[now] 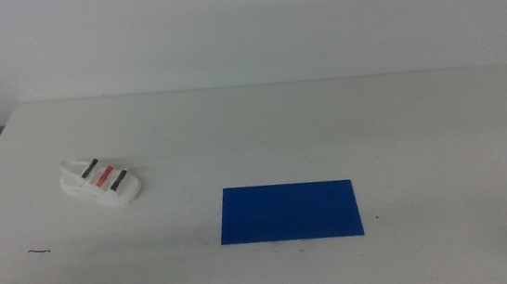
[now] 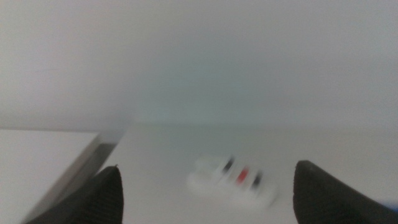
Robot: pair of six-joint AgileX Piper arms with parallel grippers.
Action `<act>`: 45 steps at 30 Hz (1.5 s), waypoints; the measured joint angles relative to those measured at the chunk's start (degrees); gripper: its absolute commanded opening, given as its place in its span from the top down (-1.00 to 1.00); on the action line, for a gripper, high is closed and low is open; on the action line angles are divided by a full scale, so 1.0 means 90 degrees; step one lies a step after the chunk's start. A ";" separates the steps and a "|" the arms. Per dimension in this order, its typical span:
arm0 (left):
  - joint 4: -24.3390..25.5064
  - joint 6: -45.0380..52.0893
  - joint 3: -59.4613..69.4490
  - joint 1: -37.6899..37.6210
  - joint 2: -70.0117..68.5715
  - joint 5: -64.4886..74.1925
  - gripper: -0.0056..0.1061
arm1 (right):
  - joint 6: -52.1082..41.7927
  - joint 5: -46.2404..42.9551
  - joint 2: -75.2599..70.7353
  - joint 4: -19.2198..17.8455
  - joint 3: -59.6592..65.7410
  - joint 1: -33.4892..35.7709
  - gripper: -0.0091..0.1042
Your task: Use one arm to grab the shoe from the table and place it on the mat.
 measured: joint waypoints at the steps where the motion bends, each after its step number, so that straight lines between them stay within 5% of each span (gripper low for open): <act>1: 0.0003 0.0018 0.0000 0.0000 0.0000 0.0000 -0.78 | 0.0000 0.0000 0.0000 0.0000 0.0000 0.0000 -0.56; 22: -0.0163 0.0096 -0.0149 -0.0049 0.0142 -0.0492 -0.78 | 0.0000 0.0000 0.0000 0.0000 0.0000 0.0000 -0.56; 32: 0.0039 0.0123 -0.4495 -0.1067 0.4351 0.2496 -0.78 | 0.0000 0.0000 0.0000 0.0000 0.0000 0.0000 -0.56; 45: -0.0268 0.0407 -0.8754 -0.1118 0.8643 0.4901 -0.78 | 0.0000 0.0000 0.0000 0.0000 0.0000 0.0000 -0.56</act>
